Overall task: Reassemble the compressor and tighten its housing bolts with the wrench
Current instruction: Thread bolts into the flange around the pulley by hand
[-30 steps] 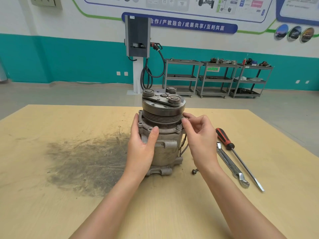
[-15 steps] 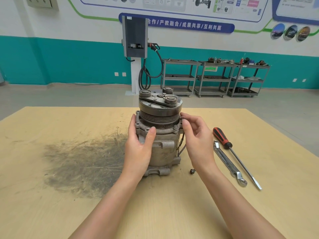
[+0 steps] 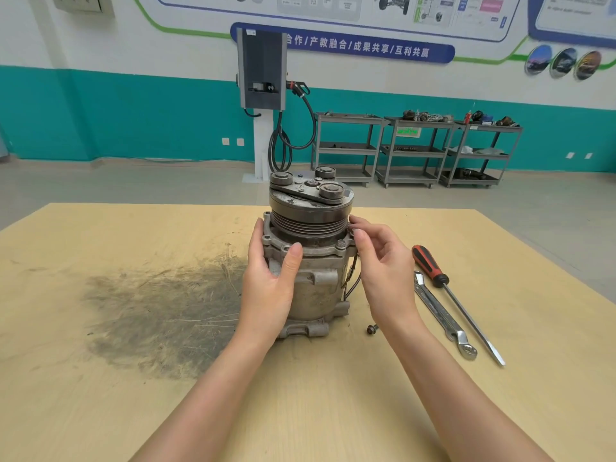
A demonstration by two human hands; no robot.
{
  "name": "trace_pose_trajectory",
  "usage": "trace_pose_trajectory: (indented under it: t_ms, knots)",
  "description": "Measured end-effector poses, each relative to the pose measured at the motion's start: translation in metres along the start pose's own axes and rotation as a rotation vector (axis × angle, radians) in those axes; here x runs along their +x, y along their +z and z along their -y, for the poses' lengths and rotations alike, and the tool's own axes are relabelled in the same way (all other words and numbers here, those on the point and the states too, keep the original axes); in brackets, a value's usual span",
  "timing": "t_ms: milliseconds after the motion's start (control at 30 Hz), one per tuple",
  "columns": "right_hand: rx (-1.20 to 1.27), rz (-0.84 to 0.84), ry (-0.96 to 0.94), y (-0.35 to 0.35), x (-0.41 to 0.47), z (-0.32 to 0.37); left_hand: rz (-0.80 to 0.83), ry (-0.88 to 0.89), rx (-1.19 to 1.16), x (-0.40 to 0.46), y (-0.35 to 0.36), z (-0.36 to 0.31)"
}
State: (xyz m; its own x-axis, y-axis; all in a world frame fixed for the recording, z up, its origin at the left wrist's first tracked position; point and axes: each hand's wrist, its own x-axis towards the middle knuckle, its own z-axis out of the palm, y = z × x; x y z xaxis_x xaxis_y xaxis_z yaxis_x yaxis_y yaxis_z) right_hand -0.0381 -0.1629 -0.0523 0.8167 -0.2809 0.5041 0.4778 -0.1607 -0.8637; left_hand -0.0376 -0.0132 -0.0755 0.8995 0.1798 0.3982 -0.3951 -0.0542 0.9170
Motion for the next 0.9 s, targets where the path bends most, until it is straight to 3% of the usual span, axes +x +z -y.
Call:
trace_pose_trajectory:
  t_ms: [567, 733, 800, 833, 900]
  knots:
    - [0.018, 0.007, 0.072, 0.002, 0.004, 0.001, -0.004, 0.001, 0.007, 0.002, 0.000, 0.004]
    - [0.023, 0.038, 0.094, -0.027, 0.017, 0.004, 0.004, -0.007, 0.008, 0.000, -0.001, 0.002]
    - [-0.140, -0.094, 0.119, -0.056, 0.029, 0.001, 0.012, -0.005, 0.010, 0.000, -0.002, 0.003]
    - [-0.341, -0.127, 0.154, -0.073, 0.036, -0.003, 0.012, -0.002, 0.014, 0.000, -0.002, 0.003]
    - [-0.812, -0.021, 0.308, -0.105, 0.045, -0.014, 0.011, -0.001, 0.015, 0.001, -0.001, 0.004]
